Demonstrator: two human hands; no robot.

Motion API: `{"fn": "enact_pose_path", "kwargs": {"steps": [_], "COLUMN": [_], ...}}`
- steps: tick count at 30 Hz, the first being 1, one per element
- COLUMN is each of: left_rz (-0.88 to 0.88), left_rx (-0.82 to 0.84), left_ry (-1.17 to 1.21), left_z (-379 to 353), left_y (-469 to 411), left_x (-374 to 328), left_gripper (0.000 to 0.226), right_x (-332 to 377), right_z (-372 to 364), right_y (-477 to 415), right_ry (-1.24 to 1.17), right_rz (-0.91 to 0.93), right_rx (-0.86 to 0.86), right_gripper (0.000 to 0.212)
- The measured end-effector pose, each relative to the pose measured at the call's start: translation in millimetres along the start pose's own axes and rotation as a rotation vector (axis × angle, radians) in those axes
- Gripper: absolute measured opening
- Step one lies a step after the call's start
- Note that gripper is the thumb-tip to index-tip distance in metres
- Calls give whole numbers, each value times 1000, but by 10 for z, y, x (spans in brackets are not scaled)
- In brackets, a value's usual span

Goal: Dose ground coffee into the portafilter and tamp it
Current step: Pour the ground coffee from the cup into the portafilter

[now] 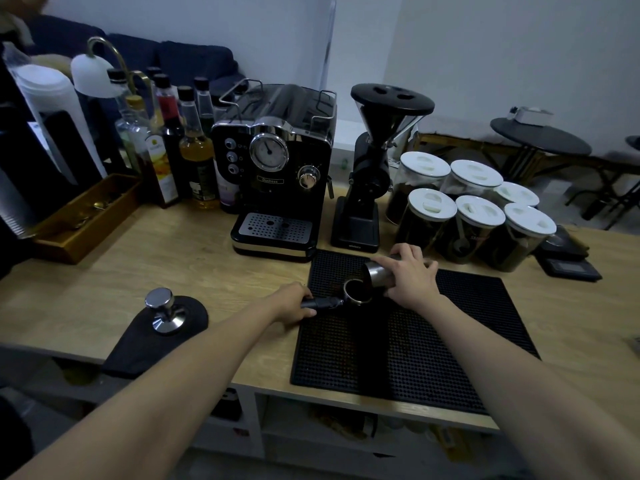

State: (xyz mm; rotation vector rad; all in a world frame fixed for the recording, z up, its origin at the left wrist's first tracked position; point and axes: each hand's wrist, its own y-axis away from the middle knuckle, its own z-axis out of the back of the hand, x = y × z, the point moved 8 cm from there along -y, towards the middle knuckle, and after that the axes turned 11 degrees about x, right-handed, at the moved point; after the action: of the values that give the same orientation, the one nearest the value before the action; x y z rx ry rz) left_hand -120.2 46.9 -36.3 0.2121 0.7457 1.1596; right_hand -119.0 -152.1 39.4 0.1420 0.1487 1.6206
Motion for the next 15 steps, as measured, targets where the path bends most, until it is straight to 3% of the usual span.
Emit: {"fn": "enact_pose_path", "kwargs": {"steps": [5,9,15], "left_rz": [9,-10,7], "left_rx": [-27,-92,-98], "left_ry": [28,77,97], "left_z": [-49,-17,16], "left_y": [-8,22,49], "left_x": [36,59,135], "left_gripper": [38,35,31], "right_x": [-235,-374,-445], "right_z": [-168,-240,-217], "right_y": [-7,16,30], "right_ry": [-463,-814,-866], "right_rz": [-156,-201,-212], "right_rx": [111,52,32], "right_gripper": [78,78,78]}}
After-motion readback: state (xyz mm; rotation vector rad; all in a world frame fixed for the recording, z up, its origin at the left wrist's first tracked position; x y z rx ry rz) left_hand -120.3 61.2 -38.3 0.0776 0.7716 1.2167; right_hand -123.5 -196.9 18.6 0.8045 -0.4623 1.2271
